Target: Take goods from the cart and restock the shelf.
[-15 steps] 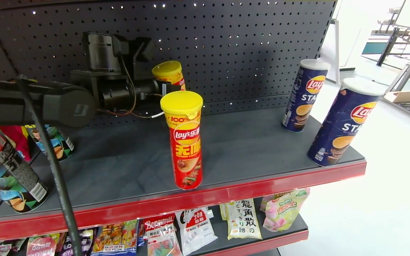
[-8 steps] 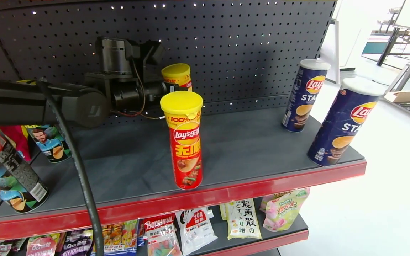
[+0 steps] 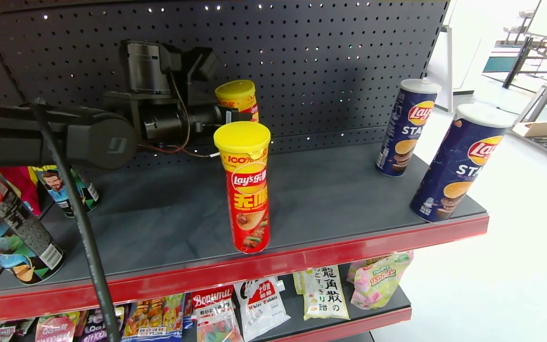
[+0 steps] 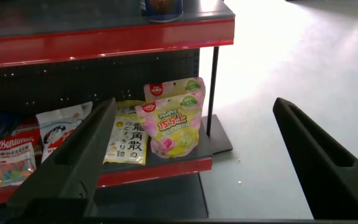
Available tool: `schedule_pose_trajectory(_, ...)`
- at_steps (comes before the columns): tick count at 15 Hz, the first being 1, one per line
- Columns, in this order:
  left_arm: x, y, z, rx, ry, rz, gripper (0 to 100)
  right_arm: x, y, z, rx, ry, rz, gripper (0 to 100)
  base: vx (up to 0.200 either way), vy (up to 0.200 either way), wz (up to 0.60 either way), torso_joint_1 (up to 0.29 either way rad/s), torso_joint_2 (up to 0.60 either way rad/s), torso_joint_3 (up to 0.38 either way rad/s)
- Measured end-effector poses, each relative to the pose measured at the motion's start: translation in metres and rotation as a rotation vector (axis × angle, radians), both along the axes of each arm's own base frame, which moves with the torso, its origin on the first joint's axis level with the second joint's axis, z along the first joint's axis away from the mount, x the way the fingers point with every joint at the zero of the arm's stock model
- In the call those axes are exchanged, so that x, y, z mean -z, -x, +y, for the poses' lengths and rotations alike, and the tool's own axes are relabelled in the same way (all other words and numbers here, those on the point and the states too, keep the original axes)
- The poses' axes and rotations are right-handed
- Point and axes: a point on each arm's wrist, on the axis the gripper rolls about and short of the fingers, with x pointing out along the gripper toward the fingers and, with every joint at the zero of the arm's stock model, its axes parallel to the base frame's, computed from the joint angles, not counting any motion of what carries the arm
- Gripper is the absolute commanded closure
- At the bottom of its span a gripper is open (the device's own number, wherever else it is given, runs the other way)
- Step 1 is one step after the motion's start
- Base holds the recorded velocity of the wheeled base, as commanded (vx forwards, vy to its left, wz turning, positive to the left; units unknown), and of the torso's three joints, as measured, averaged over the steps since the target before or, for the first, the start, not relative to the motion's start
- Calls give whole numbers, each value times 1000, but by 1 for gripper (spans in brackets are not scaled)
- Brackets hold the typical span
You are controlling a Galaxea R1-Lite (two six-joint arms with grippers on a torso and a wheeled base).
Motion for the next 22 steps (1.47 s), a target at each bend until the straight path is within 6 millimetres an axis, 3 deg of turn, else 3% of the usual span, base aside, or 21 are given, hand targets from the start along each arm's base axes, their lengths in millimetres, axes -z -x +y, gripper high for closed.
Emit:
schedule_pose_trajectory(7,4,9,4,0,-49,30,100,0,0,0,0,0,0,0,0,0,0,0,0,0)
schedule_pose_trajectory(22,9,8,-2,34,-50,46,100,0,0,0,0,0,0,0,0,0,0,0,0,0)
